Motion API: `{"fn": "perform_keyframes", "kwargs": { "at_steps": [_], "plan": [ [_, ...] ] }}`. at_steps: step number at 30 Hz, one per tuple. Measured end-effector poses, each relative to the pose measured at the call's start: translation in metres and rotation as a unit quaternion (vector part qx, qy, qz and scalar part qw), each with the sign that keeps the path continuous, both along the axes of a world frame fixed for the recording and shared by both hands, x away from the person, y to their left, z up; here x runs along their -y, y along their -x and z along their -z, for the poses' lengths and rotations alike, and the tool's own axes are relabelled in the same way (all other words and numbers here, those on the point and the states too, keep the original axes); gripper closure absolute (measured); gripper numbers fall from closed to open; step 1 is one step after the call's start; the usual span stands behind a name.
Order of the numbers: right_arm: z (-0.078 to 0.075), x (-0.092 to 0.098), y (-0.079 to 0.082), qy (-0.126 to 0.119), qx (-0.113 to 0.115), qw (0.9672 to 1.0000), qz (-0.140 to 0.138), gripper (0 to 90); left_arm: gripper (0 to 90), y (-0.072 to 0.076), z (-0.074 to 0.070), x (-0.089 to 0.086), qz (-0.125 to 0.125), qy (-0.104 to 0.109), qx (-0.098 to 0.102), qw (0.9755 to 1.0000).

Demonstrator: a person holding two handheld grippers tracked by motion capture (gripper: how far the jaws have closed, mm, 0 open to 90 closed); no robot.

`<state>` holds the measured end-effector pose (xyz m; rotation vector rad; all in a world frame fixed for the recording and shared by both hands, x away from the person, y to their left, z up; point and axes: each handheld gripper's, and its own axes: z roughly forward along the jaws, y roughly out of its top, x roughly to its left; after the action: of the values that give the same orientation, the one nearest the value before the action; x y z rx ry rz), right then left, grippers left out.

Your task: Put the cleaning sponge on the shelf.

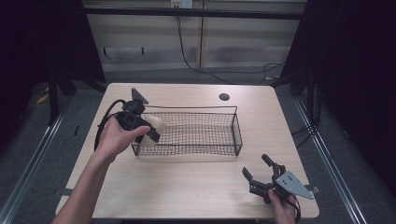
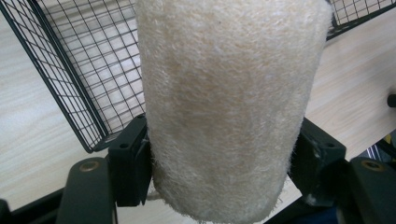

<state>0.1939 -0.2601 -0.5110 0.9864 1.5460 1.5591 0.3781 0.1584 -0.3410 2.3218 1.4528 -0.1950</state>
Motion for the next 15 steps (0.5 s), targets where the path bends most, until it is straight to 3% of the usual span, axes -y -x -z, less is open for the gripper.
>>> {"fn": "perform_keyframes", "kwargs": {
  "at_steps": [15],
  "plan": [
    [0.000, 0.000, 0.000, 0.000, 0.000, 1.0000, 0.000, 12.7, 32.4, -0.016, 0.009, 0.003, -0.054, -0.021, -0.016, 0.9982]
  ]
}}
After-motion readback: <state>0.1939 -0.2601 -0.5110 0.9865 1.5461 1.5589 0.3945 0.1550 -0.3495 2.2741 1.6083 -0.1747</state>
